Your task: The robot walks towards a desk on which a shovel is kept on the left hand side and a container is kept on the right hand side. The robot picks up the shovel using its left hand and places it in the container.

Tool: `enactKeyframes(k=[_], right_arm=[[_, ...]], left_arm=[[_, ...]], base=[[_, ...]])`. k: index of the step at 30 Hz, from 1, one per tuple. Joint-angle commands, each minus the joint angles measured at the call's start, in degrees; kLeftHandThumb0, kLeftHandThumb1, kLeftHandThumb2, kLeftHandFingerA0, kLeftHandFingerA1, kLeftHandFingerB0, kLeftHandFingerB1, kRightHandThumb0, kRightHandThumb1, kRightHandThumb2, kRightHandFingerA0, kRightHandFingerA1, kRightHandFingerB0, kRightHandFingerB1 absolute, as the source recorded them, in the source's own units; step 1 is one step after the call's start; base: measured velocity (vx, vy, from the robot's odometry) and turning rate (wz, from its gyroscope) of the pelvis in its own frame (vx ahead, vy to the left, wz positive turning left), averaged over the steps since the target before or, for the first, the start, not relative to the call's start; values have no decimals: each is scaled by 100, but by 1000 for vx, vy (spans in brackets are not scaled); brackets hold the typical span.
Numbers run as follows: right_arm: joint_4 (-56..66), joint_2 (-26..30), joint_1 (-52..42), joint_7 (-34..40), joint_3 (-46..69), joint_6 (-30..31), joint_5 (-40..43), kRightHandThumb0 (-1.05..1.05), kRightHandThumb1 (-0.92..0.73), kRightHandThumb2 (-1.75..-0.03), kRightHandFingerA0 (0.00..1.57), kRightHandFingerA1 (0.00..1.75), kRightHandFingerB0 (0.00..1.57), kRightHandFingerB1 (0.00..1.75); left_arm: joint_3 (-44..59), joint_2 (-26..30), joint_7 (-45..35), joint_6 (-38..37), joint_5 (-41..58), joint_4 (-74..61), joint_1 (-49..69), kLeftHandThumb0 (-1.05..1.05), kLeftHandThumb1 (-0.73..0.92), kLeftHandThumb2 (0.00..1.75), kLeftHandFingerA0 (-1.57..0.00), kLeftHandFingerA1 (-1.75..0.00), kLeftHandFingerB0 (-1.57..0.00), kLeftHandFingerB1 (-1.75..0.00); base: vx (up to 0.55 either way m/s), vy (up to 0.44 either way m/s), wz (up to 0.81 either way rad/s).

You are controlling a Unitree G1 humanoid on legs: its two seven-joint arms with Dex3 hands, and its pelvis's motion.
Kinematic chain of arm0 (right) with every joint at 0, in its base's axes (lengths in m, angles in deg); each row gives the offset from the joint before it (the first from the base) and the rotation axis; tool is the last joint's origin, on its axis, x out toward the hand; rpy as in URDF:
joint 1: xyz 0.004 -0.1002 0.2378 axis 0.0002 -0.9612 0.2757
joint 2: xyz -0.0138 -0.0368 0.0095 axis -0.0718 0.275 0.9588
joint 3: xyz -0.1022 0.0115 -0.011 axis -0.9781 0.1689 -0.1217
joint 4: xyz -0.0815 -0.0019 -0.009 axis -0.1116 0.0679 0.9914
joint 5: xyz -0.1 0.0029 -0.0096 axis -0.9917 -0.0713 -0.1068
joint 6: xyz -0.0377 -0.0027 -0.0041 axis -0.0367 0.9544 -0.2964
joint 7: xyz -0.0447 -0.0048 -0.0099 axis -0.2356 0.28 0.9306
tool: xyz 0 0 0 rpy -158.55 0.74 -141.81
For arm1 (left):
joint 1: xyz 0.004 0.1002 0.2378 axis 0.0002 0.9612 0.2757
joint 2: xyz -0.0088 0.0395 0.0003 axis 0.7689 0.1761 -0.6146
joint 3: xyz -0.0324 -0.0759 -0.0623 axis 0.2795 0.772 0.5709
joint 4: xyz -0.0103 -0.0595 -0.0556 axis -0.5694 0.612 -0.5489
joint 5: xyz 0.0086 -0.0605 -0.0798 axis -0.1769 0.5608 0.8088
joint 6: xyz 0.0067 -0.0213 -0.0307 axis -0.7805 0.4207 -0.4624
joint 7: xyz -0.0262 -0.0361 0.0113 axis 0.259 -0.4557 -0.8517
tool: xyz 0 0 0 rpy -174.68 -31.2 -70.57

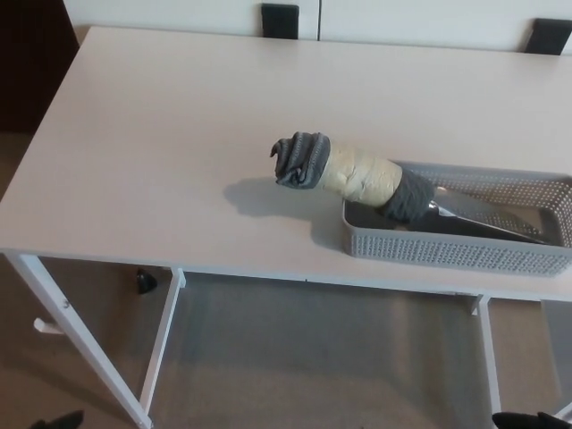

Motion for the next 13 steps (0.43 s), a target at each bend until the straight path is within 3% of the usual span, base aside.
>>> enactKeyframes(k=[1, 3, 13], right_arm=[[-277, -60, -147, 345, 401, -707, 157, -50, -65, -59, 44, 38, 31, 32], [-292, -67, -131, 309, 412, -711, 164, -49, -65, -59, 45, 38, 31, 32], [-251, -129, -116, 314, 476, -754, 123, -51, -65, -59, 43, 38, 31, 32]], left_arm=[[289, -595, -560, 1541, 1380, 1582, -1179, -47, 49, 67, -5, -25, -5, -23], [388, -568, -699, 1565, 1476, 1800, -1237, -44, 55, 59, -5, -25, -6, -22], [636, -489, -848, 1561, 1548, 1992, -1269, -48, 54, 60, -7, -27, -8, -22]], base=[[0, 0, 0], [0, 0, 0], [0, 0, 0]])
